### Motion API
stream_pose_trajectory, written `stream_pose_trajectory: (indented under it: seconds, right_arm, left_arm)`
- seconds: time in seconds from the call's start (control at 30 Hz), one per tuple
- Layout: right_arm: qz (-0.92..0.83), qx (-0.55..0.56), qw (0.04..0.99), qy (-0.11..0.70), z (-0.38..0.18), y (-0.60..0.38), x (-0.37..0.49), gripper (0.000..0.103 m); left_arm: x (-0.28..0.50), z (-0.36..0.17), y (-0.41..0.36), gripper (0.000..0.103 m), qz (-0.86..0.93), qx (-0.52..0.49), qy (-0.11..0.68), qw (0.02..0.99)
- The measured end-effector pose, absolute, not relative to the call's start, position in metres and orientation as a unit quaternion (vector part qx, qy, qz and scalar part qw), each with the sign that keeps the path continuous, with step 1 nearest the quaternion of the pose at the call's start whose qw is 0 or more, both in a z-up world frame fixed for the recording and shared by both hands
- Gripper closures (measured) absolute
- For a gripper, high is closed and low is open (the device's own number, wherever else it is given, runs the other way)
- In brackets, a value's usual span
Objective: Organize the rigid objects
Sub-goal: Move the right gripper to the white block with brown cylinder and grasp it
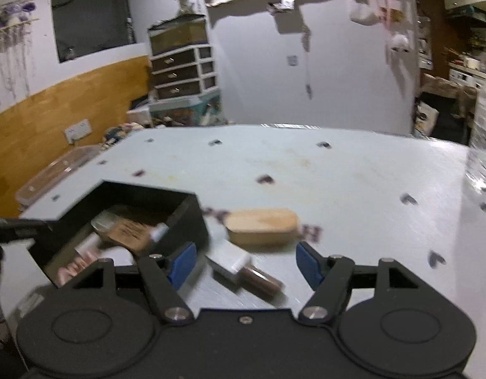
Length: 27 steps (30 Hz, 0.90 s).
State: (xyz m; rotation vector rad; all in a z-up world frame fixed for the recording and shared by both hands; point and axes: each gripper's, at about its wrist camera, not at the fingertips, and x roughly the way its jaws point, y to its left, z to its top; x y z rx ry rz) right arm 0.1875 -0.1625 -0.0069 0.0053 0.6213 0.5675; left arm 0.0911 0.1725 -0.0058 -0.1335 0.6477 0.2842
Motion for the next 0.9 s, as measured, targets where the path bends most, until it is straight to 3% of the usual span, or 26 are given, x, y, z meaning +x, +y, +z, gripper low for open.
stream_pose_trajectory:
  seconds: [0.17, 0.23, 0.3, 0.33, 0.57, 0.7, 0.77, 0.8, 0.9]
  right_arm:
    - [0.26, 0.007, 0.911, 0.322, -0.033, -0.17, 0.186, 0.033]
    - [0.26, -0.008, 0.908, 0.328, -0.042, -0.165, 0.185, 0.042]
    - [0.256, -0.029, 0.906, 0.336, -0.047, -0.158, 0.186, 0.065]
    - [0.261, -0.035, 0.903, 0.339, -0.048, -0.155, 0.187, 0.07]
    - [0.294, -0.064, 0.892, 0.337, -0.053, -0.133, 0.198, 0.075]
    - [0.254, -0.057, 0.908, 0.327, -0.055, -0.135, 0.215, 0.066]
    - [0.243, -0.051, 0.911, 0.329, -0.055, -0.139, 0.22, 0.05]
    - [0.247, -0.049, 0.911, 0.327, -0.054, -0.14, 0.22, 0.037]
    - [0.272, -0.044, 0.905, 0.324, -0.051, -0.137, 0.218, 0.016]
  left_arm:
    - [0.093, -0.004, 0.171, 0.097, 0.147, -0.065, 0.319, 0.934]
    - [0.093, -0.004, 0.17, 0.097, 0.15, -0.07, 0.319, 0.933]
    - [0.093, -0.004, 0.17, 0.096, 0.153, -0.074, 0.319, 0.932]
    - [0.094, -0.004, 0.17, 0.096, 0.154, -0.075, 0.319, 0.932]
    - [0.097, -0.006, 0.17, 0.096, 0.158, -0.076, 0.317, 0.932]
    - [0.096, -0.007, 0.17, 0.095, 0.156, -0.078, 0.315, 0.933]
    - [0.096, -0.007, 0.17, 0.094, 0.154, -0.079, 0.313, 0.934]
    - [0.095, -0.007, 0.171, 0.093, 0.153, -0.079, 0.313, 0.934]
    - [0.094, -0.008, 0.171, 0.093, 0.151, -0.082, 0.31, 0.935]
